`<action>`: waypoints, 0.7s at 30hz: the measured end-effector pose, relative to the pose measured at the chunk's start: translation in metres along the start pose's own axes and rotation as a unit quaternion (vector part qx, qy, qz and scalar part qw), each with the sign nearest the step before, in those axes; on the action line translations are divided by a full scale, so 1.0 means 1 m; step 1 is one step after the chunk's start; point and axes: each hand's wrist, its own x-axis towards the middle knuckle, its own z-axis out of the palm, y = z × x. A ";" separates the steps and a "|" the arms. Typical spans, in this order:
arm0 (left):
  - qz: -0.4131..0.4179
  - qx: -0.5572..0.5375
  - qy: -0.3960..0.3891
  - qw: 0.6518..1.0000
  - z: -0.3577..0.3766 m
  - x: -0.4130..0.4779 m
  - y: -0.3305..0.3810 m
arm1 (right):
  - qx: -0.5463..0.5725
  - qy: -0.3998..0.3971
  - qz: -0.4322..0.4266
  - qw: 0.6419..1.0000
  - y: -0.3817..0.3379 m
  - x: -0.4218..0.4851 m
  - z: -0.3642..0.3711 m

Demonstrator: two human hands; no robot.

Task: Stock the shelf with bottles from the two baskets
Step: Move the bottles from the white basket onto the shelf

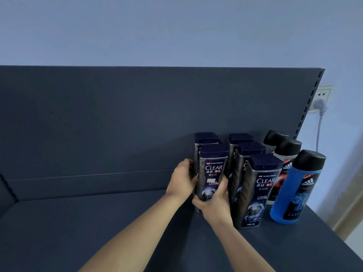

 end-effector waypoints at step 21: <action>-0.108 0.185 0.067 0.974 -0.075 -0.088 0.013 | 0.006 -0.073 0.087 0.994 0.003 -0.037 -0.007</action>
